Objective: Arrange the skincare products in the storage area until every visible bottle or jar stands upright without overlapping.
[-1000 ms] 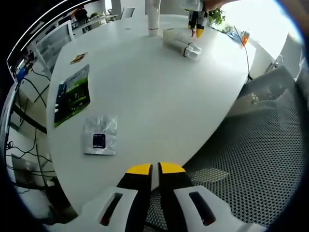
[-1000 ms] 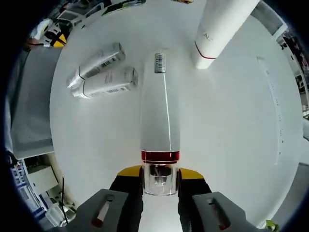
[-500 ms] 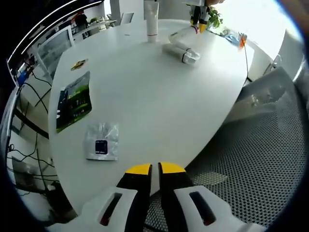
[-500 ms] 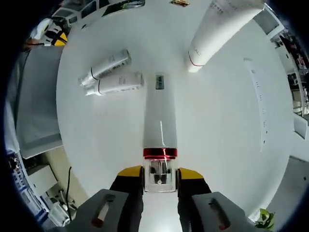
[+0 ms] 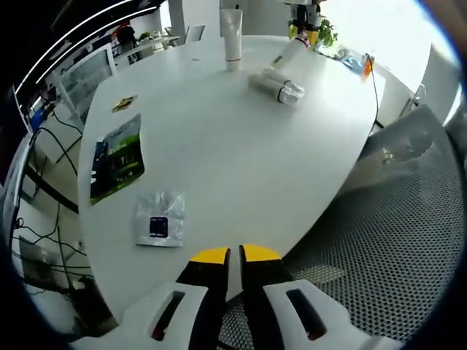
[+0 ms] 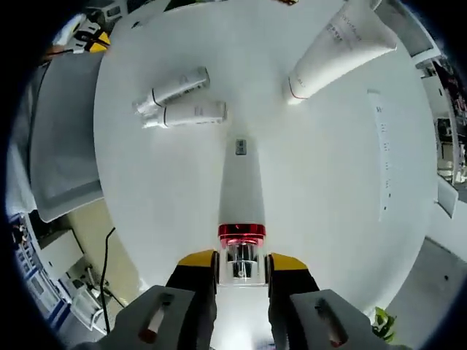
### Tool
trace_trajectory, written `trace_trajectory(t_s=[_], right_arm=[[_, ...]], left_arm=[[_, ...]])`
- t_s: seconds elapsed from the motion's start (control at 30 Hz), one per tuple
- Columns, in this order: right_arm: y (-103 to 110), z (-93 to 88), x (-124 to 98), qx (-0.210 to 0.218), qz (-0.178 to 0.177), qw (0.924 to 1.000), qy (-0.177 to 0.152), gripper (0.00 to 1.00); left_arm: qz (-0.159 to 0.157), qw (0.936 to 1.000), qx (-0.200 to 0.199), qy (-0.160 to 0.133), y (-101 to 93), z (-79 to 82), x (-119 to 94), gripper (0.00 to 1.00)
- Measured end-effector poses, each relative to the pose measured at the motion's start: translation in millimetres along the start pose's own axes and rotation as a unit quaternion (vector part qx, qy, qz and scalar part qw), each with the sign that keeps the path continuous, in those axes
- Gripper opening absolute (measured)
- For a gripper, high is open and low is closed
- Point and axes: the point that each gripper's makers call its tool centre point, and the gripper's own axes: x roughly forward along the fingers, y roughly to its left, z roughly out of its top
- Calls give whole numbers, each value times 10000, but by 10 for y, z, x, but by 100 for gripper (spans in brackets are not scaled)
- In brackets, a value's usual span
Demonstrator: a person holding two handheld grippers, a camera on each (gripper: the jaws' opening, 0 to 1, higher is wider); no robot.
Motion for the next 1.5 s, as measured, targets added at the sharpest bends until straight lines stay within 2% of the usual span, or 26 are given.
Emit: trace_trajectory(t_s=[0.23,0.47,0.87,1.03,1.27,1.5], right_arm=[[-29,-43,-86,-113,59,9997,216,21],[-42,0,-174,-225,92,9990,380,21],[-72,35,-171,-540,105,9953,799,21],[-47,86,-177,-580,142,9929,1032,22],[-130,221,-146,-882,107,9897,1125,22],[-113,349,-153,-807,203,9892,1209,22]], left_arm=[[45,10000,-21,-28,16,11,-5,2],[61,10000,-36,-34,24,14,-8,2],[68,10000,-38,-31,29,14,-5,2],[66,10000,-36,-24,31,11,-3,2],[63,10000,-31,-12,28,6,-1,1],[70,10000,-35,-7,29,2,2,1]])
